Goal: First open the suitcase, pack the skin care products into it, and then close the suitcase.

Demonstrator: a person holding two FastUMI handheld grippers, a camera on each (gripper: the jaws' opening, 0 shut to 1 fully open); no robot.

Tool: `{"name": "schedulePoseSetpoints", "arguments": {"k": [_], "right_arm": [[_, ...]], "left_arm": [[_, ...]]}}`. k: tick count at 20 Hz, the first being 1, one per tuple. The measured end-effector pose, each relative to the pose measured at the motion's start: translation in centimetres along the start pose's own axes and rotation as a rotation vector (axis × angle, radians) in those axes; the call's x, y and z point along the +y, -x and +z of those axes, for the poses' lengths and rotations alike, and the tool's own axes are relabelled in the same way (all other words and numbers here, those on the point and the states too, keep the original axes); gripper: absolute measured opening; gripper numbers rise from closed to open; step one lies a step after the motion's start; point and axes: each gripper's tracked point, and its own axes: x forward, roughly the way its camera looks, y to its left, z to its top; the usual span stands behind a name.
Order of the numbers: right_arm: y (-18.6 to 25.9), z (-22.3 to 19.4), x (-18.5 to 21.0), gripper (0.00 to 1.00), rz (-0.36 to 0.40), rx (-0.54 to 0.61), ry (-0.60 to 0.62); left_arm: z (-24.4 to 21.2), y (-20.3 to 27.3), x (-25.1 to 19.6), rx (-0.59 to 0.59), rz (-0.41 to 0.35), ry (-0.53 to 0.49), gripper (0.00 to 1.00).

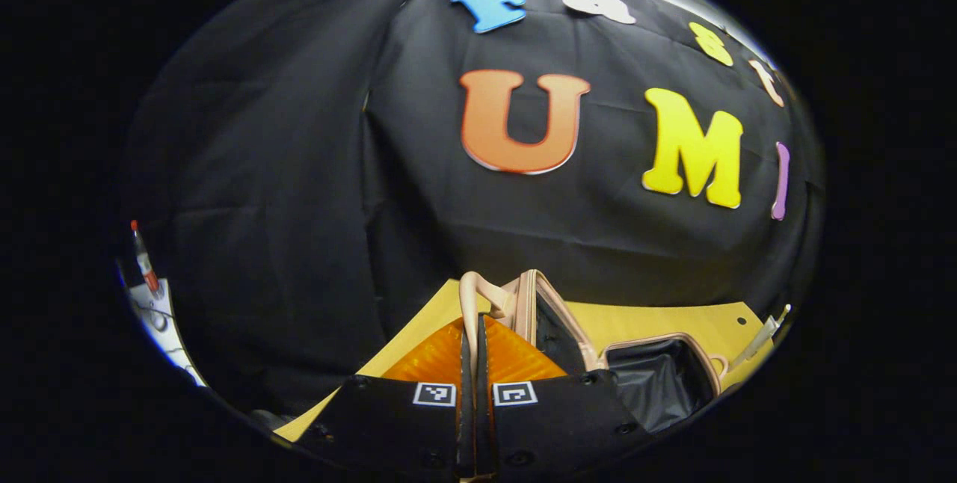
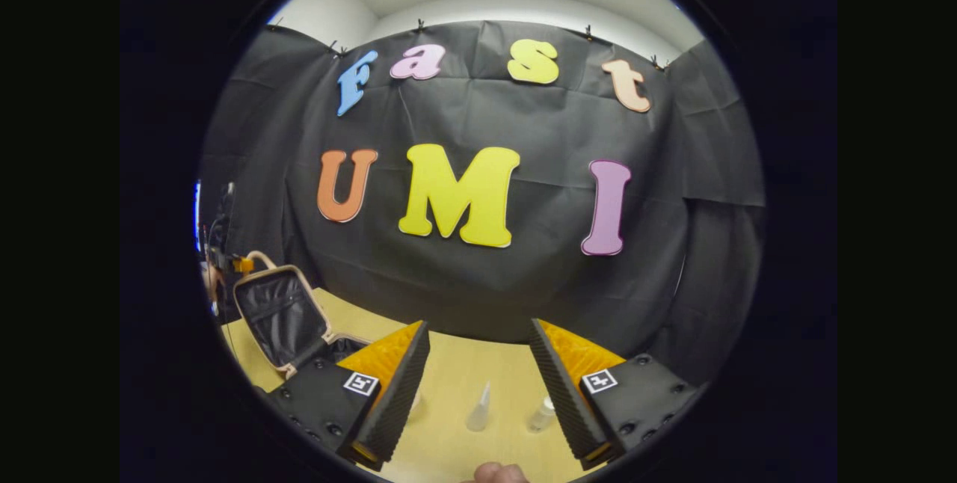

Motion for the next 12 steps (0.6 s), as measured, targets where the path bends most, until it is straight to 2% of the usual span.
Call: {"name": "schedulePoseSetpoints", "arguments": {"k": [3, 7, 11, 12], "right_arm": [[-0.5, -0.7, 1.9, 0.80, 0.000, 0.045, 0.041], [-0.4, -1.0, 2.8, 0.80, -0.012, 0.067, 0.073], [-0.4, -1.7, 3.5, 0.80, -0.008, 0.081, 0.090], [-0.5, -2.1, 3.7, 0.80, -0.003, 0.088, 0.088]], "left_arm": [[-6.1, -3.6, 3.0, 0.122, 0.000, 0.088, 0.05], [-12.4, -8.1, 2.4, 0.250, -0.011, 0.170, 0.05], [-14.3, -8.8, 2.2, 0.292, 0.006, 0.132, 0.03], [-14.2, -8.8, 2.6, 0.289, 0.026, 0.112, 0.18]]}}
